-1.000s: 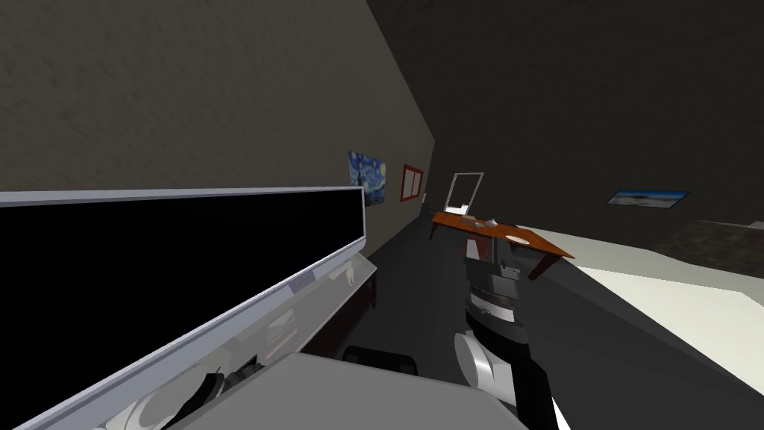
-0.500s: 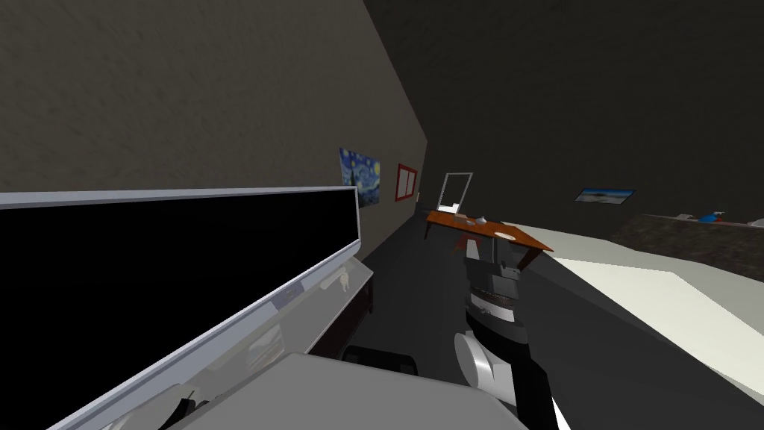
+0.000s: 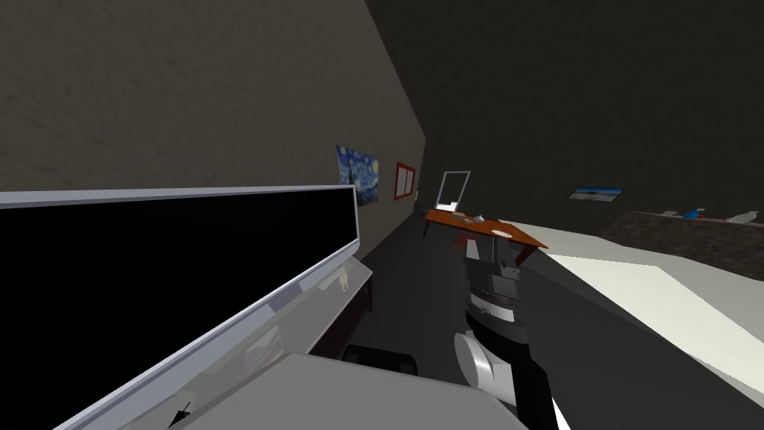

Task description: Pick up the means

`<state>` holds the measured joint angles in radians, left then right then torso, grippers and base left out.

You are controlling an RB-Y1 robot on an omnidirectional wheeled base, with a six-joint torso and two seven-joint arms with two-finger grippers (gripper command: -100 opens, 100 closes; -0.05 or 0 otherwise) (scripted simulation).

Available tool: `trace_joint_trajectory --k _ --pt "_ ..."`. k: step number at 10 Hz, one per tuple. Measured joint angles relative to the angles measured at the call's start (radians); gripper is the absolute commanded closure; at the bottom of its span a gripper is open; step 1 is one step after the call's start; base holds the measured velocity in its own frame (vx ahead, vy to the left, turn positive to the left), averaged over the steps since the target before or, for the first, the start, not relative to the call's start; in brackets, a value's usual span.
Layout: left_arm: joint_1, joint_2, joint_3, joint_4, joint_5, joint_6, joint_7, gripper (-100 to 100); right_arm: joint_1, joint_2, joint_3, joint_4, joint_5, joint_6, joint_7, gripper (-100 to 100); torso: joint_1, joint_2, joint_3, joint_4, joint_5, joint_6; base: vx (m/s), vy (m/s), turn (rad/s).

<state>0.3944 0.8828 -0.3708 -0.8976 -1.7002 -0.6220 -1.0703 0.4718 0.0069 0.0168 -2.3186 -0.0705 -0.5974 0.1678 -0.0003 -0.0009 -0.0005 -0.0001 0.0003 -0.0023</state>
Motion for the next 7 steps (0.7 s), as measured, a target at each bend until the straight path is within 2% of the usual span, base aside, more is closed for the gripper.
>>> trace_joint_trajectory --k 1,2,6,7 --pt "-0.009 -0.021 -0.009 0.020 -0.004 0.017 0.000 -100 0.000 0.000 0.000 0.000 0.000 0.000 0.000 0 0.000 0.000 0.000 0.000 0.000 0.000 -0.007 0.007 -0.019" --pt "-0.010 -0.024 -0.009 0.023 -0.004 0.020 -0.002 100 0.000 0.000 0.000 0.000 0.000 0.000 0.000 0 -0.001 -0.001 0.000 0.000 0.000 0.000 0.000 0.000 0.000" --pt "-0.010 -0.023 -0.010 0.022 -0.004 0.019 -0.002 100 0.000 0.000 0.000 0.000 0.000 0.000 0.000 0 -0.001 -0.002 -0.001 0.000 0.000 -0.001 0.000 0.000 0.000" --pt "-0.010 -0.023 -0.010 0.023 -0.004 0.019 -0.002 0 0.000 0.000 0.000 0.000 0.000 0.000 0.000 0 -0.001 -0.002 -0.001 0.000 0.000 0.000 0.000 0.000 0.000"
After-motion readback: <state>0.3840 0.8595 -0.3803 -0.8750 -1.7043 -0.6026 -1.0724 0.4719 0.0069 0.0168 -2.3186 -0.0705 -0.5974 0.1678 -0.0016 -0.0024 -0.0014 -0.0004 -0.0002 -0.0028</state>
